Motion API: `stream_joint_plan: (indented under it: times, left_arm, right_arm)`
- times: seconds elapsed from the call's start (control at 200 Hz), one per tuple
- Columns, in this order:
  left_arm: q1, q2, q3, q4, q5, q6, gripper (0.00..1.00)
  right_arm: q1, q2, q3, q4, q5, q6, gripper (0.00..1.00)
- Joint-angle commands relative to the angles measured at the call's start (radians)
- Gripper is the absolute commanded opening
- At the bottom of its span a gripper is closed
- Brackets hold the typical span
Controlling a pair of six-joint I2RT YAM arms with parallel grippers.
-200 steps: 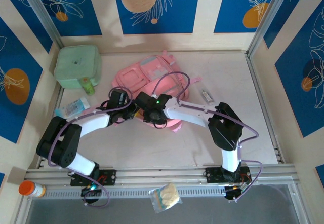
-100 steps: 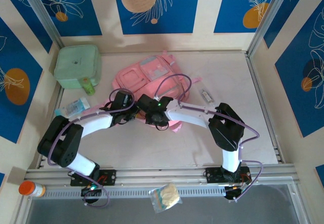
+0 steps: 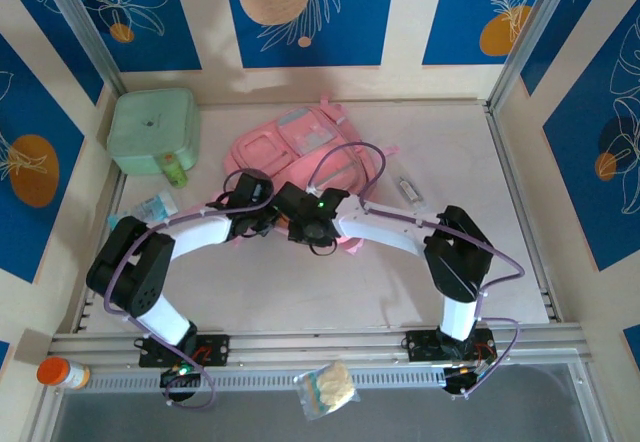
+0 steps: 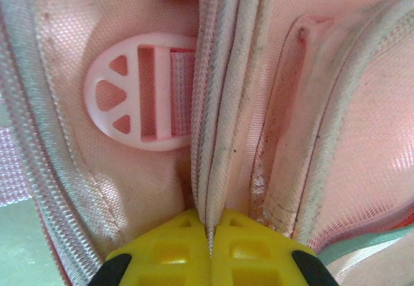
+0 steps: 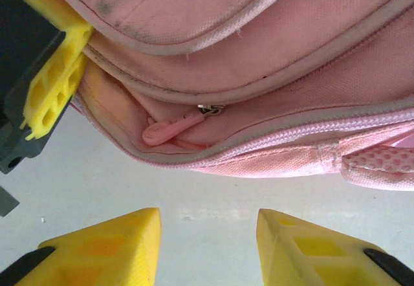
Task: Pack the student bag
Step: Zip the student bag at the center of the table.
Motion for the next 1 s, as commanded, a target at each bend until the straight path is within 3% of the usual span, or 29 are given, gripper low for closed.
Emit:
stream_joint_plan:
  times: [0.0, 0.29, 0.495, 0.87, 0.995]
  left_arm:
    - [-0.006, -0.056, 0.044, 0.000, 0.023, -0.003, 0.00]
    - [-0.006, -0.136, 0.058, 0.046, 0.054, -0.079, 0.00]
    - [-0.006, -0.156, 0.080, 0.071, 0.062, -0.117, 0.00]
    - [-0.006, -0.185, 0.091, 0.035, 0.041, -0.099, 0.00]
    - [-0.005, -0.185, 0.092, 0.035, 0.040, -0.096, 0.00]
  right_arm:
    - [-0.023, -0.064, -0.012, -0.007, -0.015, -0.005, 0.44]
    - [-0.041, -0.092, 0.001, 0.032, -0.041, 0.020, 0.42]
    - [-0.036, -0.044, 0.056, 0.027, -0.019, 0.052, 0.34]
    - [-0.014, 0.026, 0.099, 0.032, 0.057, 0.083, 0.40]
    - [-0.020, 0.057, 0.124, -0.012, 0.107, 0.112, 0.36]
